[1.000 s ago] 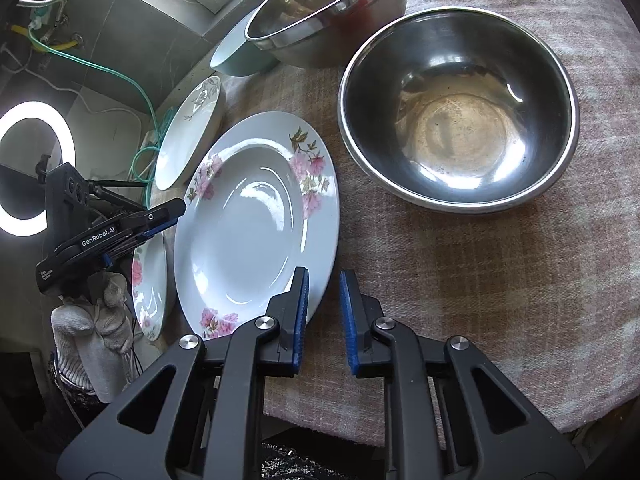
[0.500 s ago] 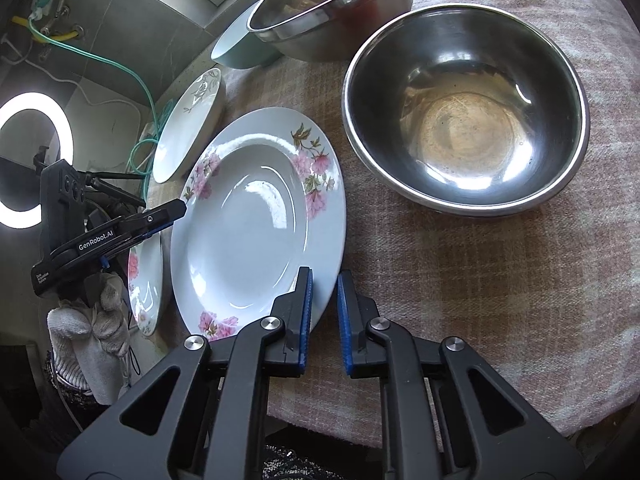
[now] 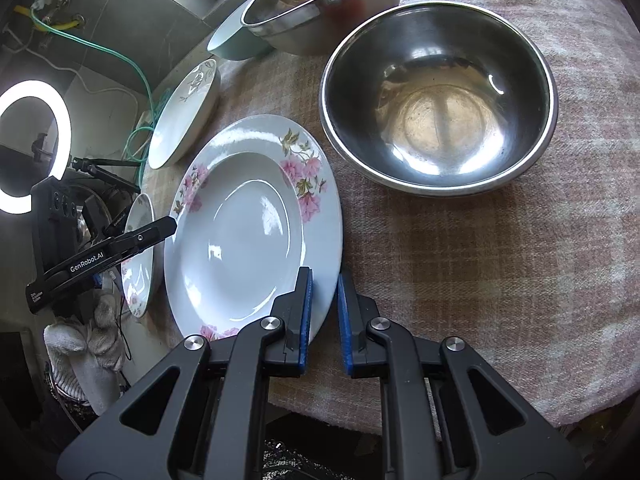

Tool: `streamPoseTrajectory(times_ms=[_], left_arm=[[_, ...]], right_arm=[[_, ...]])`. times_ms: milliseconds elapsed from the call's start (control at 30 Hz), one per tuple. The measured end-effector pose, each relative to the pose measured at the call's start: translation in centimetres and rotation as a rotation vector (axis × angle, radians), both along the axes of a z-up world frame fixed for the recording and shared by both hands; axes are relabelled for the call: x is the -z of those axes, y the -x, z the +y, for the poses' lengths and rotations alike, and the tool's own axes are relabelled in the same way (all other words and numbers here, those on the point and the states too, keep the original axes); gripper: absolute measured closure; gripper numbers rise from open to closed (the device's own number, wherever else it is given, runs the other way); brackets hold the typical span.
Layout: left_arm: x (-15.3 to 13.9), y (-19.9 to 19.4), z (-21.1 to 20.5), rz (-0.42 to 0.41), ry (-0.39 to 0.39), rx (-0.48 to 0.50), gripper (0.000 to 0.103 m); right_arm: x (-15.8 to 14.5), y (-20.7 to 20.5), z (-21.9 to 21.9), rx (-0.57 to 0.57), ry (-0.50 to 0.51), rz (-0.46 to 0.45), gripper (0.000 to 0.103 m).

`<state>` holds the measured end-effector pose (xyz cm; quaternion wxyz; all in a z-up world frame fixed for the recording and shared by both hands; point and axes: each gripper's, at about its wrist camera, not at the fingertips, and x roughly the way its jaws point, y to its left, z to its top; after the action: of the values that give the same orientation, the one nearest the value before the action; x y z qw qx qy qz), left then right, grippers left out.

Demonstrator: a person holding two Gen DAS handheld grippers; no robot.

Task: Organize plates and bowls
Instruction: 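Move both grippers toward the rim of the pink-rose deep plate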

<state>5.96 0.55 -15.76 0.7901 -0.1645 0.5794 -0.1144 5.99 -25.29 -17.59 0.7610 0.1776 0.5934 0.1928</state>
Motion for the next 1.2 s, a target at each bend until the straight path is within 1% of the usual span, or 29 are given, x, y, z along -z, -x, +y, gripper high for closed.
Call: streamPoseTrajectory(times_ms=[367, 733, 967, 1133, 1167, 1200], left_arm=[[0.1, 2.2, -0.6, 0.001, 0.016, -0.049, 0.073], [-0.2, 3.0, -0.8, -0.014, -0.001, -0.058, 0.073], [-1.8, 3.4, -0.3, -0.064, -0.017, -0.083, 0.073], [-3.1, 4.3, 0.6, -0.105, -0.012, -0.111, 0.072], [-3.2, 4.5, 0.8, -0.107, -0.006, -0.121, 0.07], [-3.4, 4.7, 1.1, -0.109, 0.003, -0.132, 0.069]], right_arm=[[0.3, 0.3, -0.3, -0.021, -0.001, 0.005, 0.09], [0.0, 0.5, 0.3, -0.04, 0.054, -0.031, 0.088], [-1.9, 1.0, -0.3, -0.031, 0.113, -0.106, 0.088], [-3.9, 1.6, -0.4, -0.035, 0.147, -0.179, 0.077], [-4.3, 1.7, -0.3, -0.039, 0.151, -0.197, 0.077], [-4.7, 1.8, -0.2, -0.042, 0.151, -0.213, 0.075]])
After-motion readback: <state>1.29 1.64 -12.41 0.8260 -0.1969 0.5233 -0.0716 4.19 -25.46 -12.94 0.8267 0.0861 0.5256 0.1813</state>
